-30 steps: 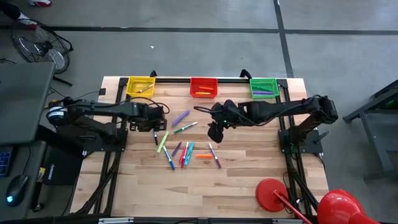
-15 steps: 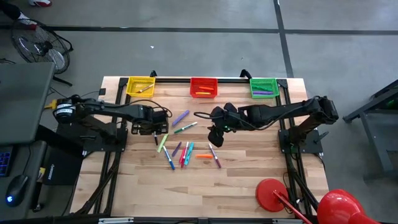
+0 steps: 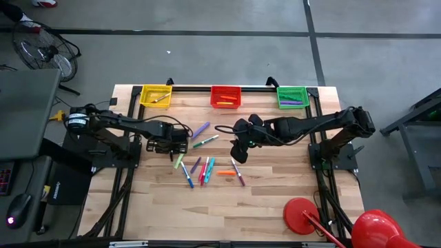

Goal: Pick & Place Markers
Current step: Put the black marker into the yellow bin

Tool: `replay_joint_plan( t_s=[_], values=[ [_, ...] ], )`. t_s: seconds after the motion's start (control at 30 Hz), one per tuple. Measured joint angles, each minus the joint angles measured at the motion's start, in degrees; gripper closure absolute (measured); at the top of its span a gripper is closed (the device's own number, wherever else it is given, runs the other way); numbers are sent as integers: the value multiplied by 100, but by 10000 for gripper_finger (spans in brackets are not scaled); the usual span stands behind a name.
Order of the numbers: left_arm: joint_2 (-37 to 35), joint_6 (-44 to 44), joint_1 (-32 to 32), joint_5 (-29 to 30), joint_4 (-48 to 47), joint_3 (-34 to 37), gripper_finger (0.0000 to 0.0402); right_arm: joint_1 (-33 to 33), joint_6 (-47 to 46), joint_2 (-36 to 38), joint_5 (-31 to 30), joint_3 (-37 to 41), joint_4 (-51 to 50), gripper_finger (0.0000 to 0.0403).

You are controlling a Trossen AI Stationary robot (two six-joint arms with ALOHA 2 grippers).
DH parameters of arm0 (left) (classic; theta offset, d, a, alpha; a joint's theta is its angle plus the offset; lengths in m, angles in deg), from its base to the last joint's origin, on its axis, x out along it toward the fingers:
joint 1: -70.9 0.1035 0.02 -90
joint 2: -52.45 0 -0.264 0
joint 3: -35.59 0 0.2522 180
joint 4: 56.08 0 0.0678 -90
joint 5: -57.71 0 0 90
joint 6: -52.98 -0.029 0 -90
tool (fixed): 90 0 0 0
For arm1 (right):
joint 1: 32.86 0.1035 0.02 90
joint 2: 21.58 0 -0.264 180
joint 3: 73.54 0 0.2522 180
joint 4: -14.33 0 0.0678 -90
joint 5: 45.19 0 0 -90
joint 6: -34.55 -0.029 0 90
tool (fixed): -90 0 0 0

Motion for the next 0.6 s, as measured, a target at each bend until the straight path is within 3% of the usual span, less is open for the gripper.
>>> replay_joint_plan(
  t_s=[0.2,0.6],
  values=[
    [4,-88,9,54,-8,4,240,-2,0,0,-4,0,-4,230],
    [11,-576,4,246,106,1,356,0,-24,0,-4,0,-88,230]
  ],
)
